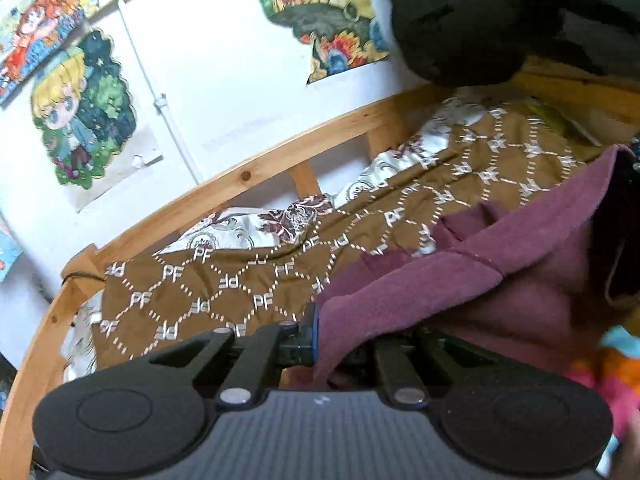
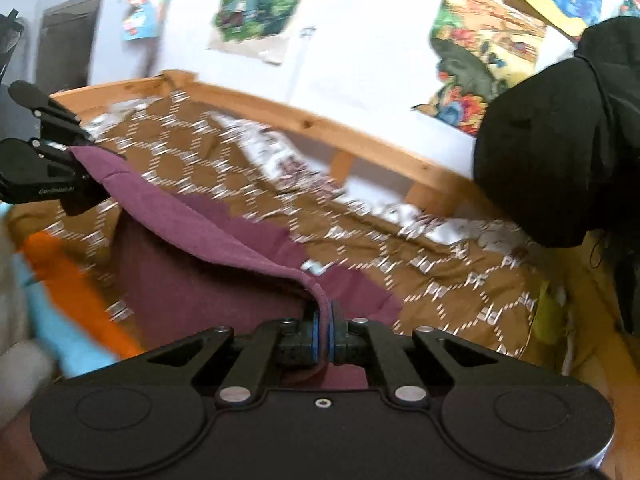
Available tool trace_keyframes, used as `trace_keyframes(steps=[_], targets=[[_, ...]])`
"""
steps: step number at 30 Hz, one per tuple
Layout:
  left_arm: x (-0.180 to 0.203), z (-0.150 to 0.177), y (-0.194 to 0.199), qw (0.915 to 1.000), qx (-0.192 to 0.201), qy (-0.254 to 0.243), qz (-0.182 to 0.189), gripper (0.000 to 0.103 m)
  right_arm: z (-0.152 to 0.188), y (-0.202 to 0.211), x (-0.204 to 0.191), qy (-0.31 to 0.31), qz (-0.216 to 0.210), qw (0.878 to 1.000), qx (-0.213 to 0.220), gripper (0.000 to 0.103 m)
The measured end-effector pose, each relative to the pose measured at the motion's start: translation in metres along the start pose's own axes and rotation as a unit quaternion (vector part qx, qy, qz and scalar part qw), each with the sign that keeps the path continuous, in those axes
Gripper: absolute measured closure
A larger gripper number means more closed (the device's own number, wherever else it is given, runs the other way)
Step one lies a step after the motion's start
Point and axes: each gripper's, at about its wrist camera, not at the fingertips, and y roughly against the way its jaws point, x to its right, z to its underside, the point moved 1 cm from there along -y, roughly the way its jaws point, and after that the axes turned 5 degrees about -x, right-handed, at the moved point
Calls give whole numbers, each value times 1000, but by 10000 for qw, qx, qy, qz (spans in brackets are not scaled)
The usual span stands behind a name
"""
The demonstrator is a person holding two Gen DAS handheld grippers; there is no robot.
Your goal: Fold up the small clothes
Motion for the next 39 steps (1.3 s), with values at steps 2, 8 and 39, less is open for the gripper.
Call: trace_keyframes(steps=[2,8,39], targets=[[-7,-12,-33,10000,-73,9,-38,96,-7,-27,12,-206,107,9997,58,99],[-24,-22,-126,9980,-451,447,78,96,-23,-119,40,-800,26,9967,116,98],[-70,51,-152,9717,-873,1965,979,1,32,-171,17,-716,-12,9974,-39,1]])
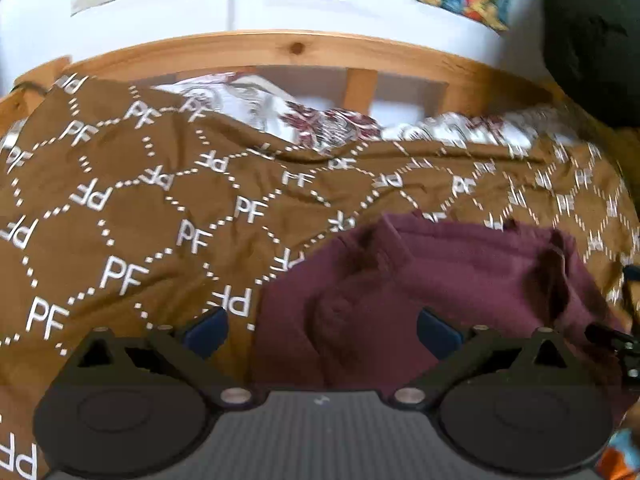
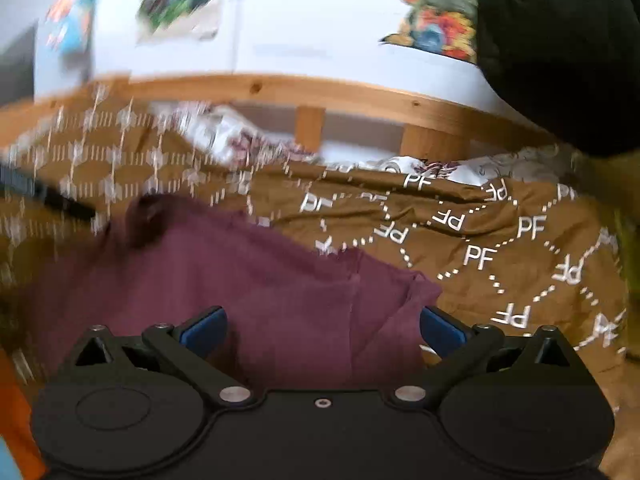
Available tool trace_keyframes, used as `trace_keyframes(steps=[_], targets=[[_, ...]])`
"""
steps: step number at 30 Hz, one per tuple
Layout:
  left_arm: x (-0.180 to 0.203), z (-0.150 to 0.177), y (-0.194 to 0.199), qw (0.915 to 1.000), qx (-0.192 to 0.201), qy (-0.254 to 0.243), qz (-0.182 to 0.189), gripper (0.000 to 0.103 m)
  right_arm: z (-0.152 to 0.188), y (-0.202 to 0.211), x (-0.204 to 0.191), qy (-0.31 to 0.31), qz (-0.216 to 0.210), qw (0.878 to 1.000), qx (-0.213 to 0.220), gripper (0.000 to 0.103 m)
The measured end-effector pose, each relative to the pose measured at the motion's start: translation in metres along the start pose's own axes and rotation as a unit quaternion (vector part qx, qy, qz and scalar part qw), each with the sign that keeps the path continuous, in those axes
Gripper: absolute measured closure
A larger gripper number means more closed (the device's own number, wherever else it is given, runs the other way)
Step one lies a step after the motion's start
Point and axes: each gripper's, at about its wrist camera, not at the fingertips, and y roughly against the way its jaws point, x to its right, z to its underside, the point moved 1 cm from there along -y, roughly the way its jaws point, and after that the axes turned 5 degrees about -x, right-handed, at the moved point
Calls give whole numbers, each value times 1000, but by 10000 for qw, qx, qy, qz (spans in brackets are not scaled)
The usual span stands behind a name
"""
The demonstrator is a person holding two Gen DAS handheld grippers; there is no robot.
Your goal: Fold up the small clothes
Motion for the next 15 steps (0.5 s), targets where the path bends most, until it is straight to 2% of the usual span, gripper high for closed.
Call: trace_keyframes(steps=[3,6,9,11,12,13,14,15], targets=[[17,5,-10,9984,-5,-524,-207,1,15,-7,-14,627,456,9966,-268,1],[32,10,-21,9939,82,-982,-499,8,26,-15,-13,736,573,9950,-351,2],[40,13,-29,9903,109,-1210,-678,22,26,-19,-6,620,719,9951,-272,8],[41,13,-31,9896,140,-1187,-799,37,23,-20,1,397,741,9963,-164,17],[41,13,-32,9895,147,-1162,-849,41,21,-20,4,275,686,9972,-142,30],[40,13,-34,9895,137,-1139,-882,48,19,-21,9,86,608,9980,-136,48],[38,12,-36,9898,117,-1100,-903,54,17,-22,14,-160,535,9983,-174,58],[36,12,-36,9903,106,-1037,-921,56,17,-23,19,-364,476,9979,-241,74]])
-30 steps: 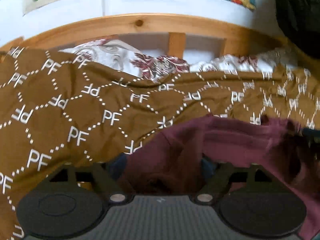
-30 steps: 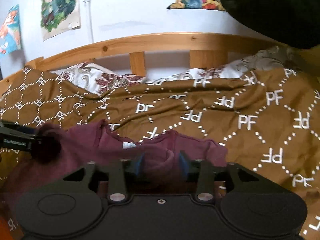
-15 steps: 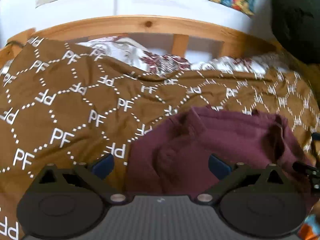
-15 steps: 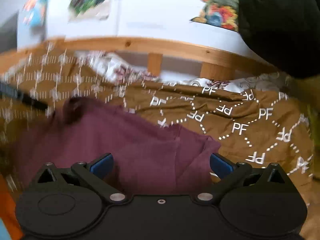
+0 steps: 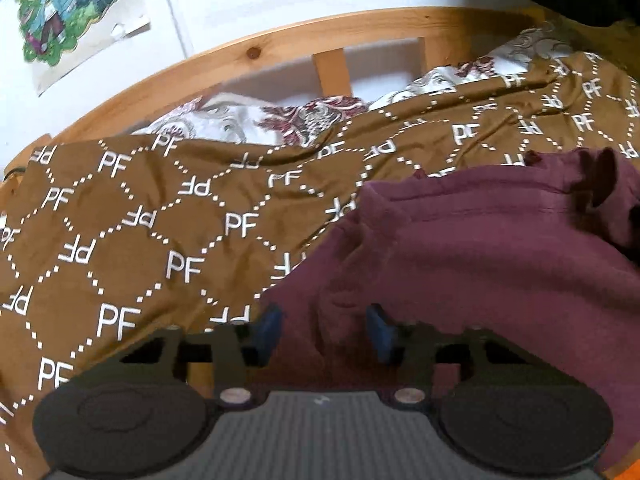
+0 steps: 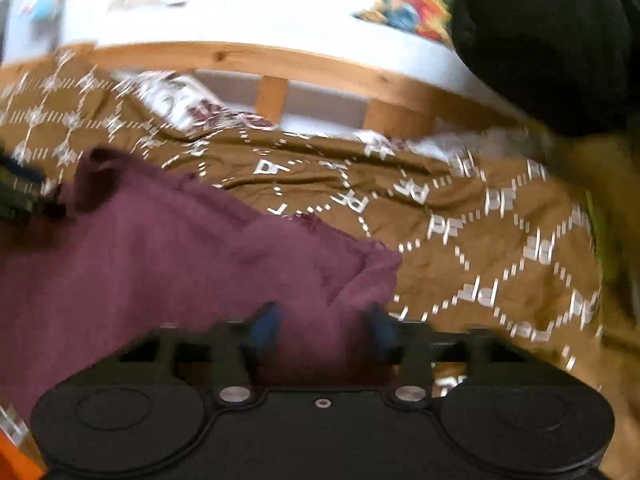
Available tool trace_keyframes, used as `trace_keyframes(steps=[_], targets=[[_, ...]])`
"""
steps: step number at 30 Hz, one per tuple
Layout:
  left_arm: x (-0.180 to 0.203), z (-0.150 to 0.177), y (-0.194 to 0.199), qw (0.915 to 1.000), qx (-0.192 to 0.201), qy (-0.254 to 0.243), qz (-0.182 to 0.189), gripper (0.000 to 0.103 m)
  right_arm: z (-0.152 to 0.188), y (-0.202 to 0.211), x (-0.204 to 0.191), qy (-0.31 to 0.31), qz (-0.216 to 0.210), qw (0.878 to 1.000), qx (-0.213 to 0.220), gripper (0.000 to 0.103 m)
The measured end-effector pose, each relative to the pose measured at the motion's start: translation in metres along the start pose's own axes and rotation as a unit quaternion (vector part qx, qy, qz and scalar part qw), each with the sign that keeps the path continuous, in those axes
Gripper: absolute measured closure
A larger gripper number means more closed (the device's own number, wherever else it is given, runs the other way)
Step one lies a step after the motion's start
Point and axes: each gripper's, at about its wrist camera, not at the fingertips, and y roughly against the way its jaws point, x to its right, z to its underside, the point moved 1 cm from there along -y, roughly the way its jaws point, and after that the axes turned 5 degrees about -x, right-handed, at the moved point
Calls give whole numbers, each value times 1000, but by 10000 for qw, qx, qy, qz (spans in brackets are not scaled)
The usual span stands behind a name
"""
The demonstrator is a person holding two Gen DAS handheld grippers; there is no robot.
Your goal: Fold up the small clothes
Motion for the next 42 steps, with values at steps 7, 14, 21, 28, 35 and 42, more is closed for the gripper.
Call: trace_keyframes(steps=[7,14,21,28,35,42], targets=[[-21,-7,-8,9982,15,554,230,57,-1,1,35,-1123,79,9936,-119,87],[-22,-15,-18,9982,39,466,370,29,5,2,65,-2033,50,9790,-169,74],[-25,-17,-20,9948,127,630,788,25,3,10,72,-2120,22,9770,226,35],[-32,-18,-27,9951,183,893,372,101,-2,-1,58,-1839,-380,9820,186,30],[-55,-23,-9,9858,437,1563,438,103,-3,-11,62,-1921,-262,9808,207,87],[-65,-15,-29,9784,-185,1735,1105,69,-3,-6,57,-1712,-193,9847,272,87]])
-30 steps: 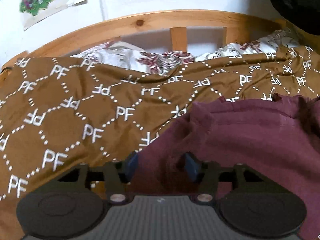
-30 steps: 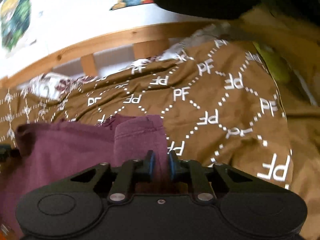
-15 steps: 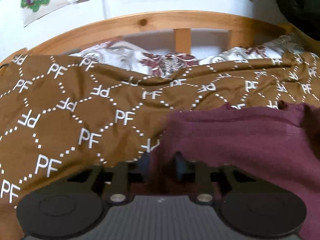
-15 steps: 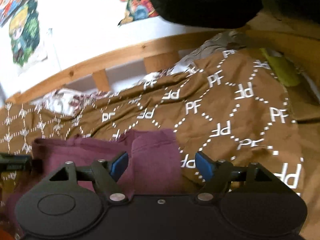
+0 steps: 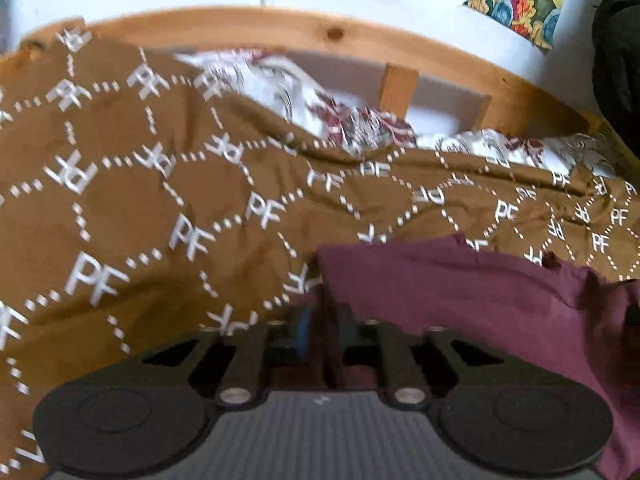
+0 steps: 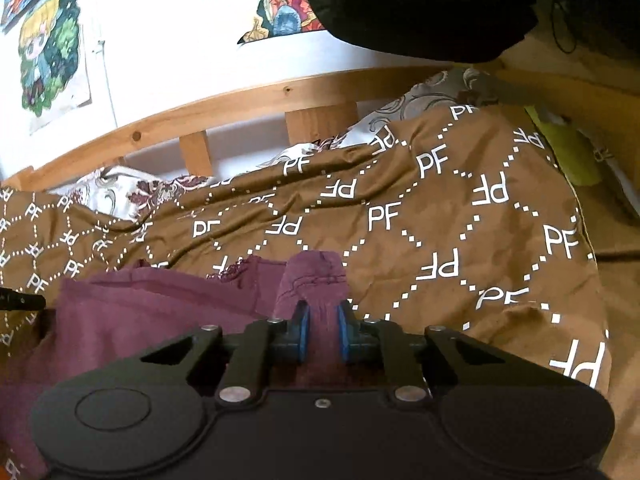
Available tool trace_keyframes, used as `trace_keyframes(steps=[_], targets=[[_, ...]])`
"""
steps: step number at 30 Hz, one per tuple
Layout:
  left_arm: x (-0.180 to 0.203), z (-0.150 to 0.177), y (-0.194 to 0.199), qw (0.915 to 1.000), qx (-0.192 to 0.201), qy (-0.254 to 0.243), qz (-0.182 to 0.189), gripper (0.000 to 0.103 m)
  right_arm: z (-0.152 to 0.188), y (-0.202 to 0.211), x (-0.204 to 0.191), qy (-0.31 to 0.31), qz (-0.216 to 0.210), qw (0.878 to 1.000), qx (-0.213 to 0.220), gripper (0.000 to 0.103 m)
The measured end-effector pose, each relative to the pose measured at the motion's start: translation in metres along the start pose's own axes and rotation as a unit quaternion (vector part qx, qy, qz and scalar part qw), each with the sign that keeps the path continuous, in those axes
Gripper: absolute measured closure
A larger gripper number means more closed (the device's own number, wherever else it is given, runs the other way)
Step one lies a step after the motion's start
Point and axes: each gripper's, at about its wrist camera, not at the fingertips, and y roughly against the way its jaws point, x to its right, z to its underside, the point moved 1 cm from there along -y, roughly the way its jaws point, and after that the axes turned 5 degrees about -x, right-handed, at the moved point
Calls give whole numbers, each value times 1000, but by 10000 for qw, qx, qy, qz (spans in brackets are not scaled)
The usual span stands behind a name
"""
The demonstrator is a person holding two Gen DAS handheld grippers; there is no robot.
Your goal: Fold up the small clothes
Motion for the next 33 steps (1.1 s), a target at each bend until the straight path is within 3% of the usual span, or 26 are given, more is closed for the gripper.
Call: trace_keyframes(steps=[1,2,12,17,23,24,26,29,33], targets=[[0,0,-2,9999,-46,-18,87,49,0,0,0,8,17,10000,-14,87],[0,1,-3,9999,-48,-35,143,39,0,0,1,-3,33,10000,-29,87],[12,10,-22,9976,-500,-473,47,40,0,-5,6,-141,32,9998,-136,86],[7,7,-14,9962,-809,-305,57,51,0,-9,8,-156,64,9997,-169,86],[2,14,4,9943,-996,-268,268,54,1,-10,10,-202,63,9996,-186,85],[4,16,4,9939,-1024,-308,277,58,1,-10,10,-201,55,9996,-188,85],[8,16,0,9932,-1062,-422,243,78,1,-11,9,-181,47,9996,-199,85],[13,16,-1,9931,-1013,-525,288,96,2,-12,9,-158,7,9995,-266,80],[18,18,15,9955,-659,-656,155,98,4,-12,10,-181,20,9993,-324,77]])
